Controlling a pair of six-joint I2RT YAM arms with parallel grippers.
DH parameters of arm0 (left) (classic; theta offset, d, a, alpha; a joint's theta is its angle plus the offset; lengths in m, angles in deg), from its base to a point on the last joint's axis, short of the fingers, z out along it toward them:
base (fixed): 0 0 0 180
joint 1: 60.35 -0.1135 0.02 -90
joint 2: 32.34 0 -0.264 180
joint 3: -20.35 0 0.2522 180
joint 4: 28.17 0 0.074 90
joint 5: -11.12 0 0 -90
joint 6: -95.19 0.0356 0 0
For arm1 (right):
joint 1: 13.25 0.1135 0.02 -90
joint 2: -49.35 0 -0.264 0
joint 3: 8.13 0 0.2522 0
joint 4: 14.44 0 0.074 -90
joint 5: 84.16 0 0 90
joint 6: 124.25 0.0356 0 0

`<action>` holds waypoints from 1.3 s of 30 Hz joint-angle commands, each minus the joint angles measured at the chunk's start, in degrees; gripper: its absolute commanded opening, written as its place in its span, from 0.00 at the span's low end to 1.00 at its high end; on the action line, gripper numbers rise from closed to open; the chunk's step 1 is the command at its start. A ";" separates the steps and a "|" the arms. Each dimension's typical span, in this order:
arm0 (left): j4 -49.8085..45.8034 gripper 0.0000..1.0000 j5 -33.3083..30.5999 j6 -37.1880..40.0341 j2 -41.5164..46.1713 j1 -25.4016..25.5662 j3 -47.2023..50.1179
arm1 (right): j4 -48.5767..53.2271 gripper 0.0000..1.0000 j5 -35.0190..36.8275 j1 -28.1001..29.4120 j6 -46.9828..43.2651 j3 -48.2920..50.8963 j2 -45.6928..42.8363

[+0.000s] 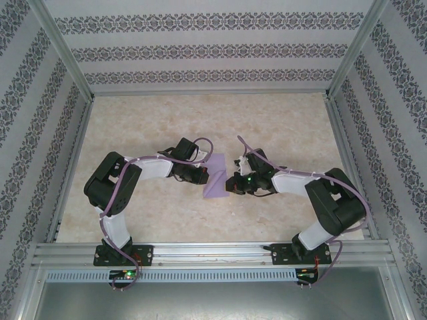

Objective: Fold a paper plane with a square sheet of paper (fold left side to right side)
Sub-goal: Fold the triangle a second time at the center of the table.

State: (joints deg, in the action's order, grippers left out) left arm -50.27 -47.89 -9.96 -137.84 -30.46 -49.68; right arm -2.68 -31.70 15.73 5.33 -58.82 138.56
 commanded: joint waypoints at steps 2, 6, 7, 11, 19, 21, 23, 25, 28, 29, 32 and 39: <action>-1.06 0.01 -2.38 1.53 -1.35 -0.75 0.96 | -1.63 0.00 2.17 2.15 2.25 -2.62 -1.01; -0.99 0.01 -2.49 1.72 -1.30 -0.77 1.03 | -4.86 0.00 3.69 3.74 3.88 -5.10 2.56; -1.00 0.01 -2.48 1.71 -1.32 -0.74 1.10 | -6.00 0.00 4.02 4.04 4.42 -5.57 3.36; -1.02 0.01 -2.44 1.80 -1.21 -0.71 1.10 | -7.65 0.00 5.24 4.54 5.08 -7.99 6.98; -0.73 0.01 -2.33 1.70 -1.38 -0.71 1.04 | -8.97 0.00 4.78 4.93 5.43 -9.22 10.69; -0.80 0.01 -2.37 1.70 -1.48 -0.69 1.05 | -9.40 0.00 4.60 4.95 5.52 -9.22 11.11; -1.00 0.01 -2.46 1.80 -1.52 -0.75 1.06 | -9.74 0.00 4.45 5.05 5.78 -9.30 11.57; -1.24 0.01 -2.61 1.97 -1.64 -0.71 0.83 | -10.12 0.00 4.32 5.11 5.95 -9.47 11.99; -1.48 0.01 -2.77 2.15 -1.62 -0.75 0.77 | -10.22 0.00 4.31 5.21 5.96 -9.74 12.68; -1.57 0.01 -2.84 2.15 -1.53 -0.74 0.74 | -10.22 0.00 4.32 5.22 5.96 -9.79 12.82; -1.76 0.01 -2.95 2.17 -1.56 -0.67 0.75 | -10.13 0.00 4.40 5.22 5.96 -9.74 13.35; -2.12 0.01 -3.37 2.41 -1.64 -0.75 0.64 | -9.71 0.00 5.00 5.23 5.82 -9.22 14.23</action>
State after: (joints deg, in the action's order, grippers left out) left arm -50.22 -48.05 -8.85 -137.84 -30.46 -49.64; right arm -11.71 -27.57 20.03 10.90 -67.30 151.94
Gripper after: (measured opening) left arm 0.044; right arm 0.043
